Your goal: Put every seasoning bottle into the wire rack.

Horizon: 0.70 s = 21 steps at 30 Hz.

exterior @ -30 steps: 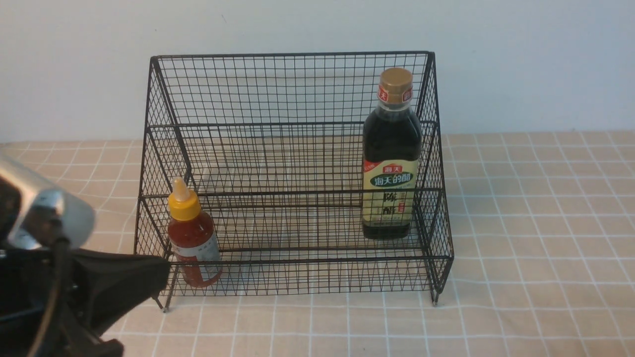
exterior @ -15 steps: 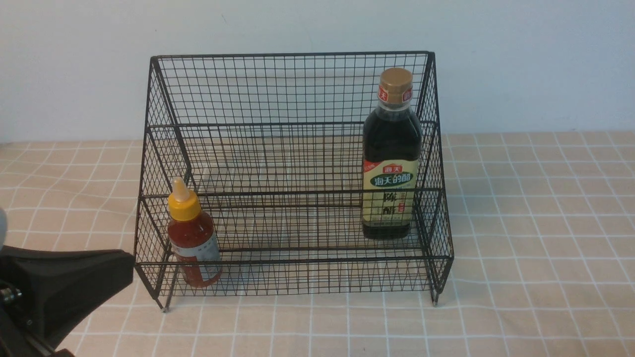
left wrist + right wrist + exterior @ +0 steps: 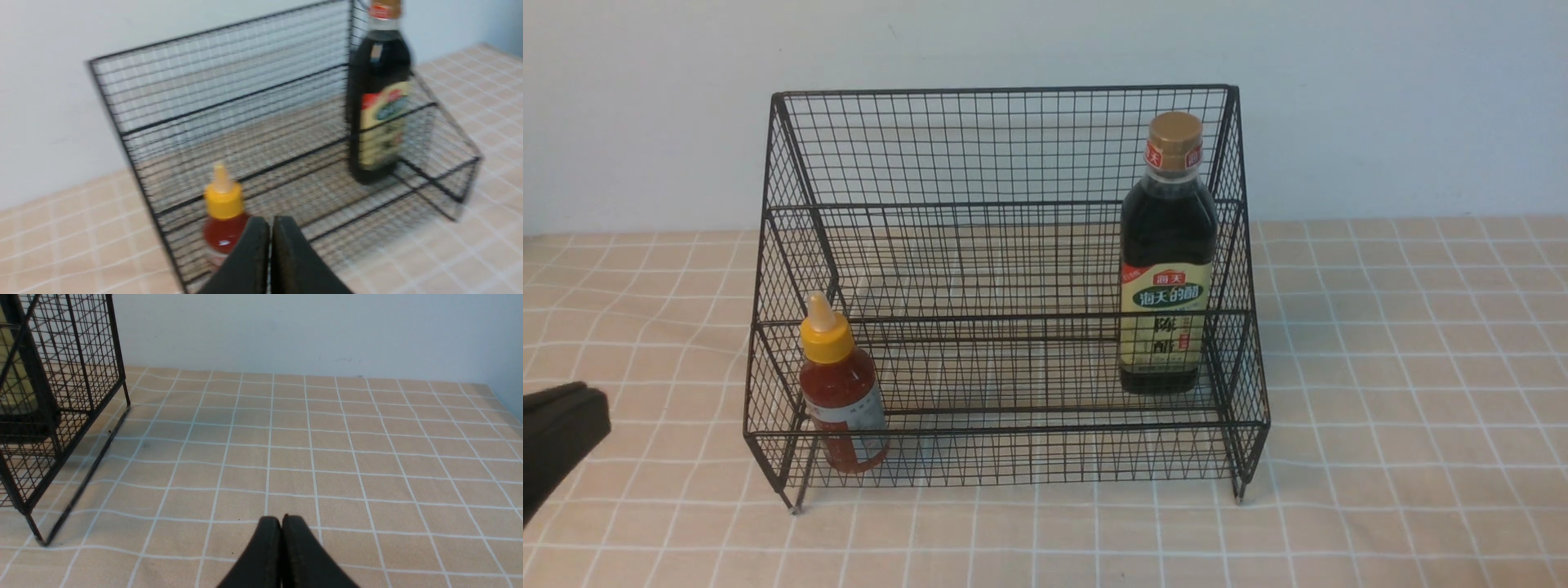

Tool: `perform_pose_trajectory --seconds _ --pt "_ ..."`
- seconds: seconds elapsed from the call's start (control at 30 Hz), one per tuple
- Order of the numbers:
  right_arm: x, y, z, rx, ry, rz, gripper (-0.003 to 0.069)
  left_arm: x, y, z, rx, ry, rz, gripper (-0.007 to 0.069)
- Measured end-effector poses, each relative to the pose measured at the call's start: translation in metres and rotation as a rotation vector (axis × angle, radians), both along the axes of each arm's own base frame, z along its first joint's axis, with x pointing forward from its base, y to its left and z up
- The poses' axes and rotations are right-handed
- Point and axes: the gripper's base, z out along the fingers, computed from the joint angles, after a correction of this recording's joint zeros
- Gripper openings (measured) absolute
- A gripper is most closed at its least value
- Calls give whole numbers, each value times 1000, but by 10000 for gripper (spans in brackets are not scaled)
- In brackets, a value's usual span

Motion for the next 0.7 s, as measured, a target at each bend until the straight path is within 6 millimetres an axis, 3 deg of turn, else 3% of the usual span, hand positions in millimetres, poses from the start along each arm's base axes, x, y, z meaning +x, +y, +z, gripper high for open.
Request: perform_pose_trajectory --seconds 0.3,0.4,0.47,0.7 --pt "0 0 0 0 0 0 -14 -8 19 -110 32 18 259 -7" --pt "0 0 0 0 0 0 -14 -9 21 -138 41 61 294 -7" --pt "0 0 0 0 0 0 -14 -9 21 -147 46 88 298 -7" --pt "0 0 0 0 0 0 -14 -9 21 -148 45 85 300 -7"
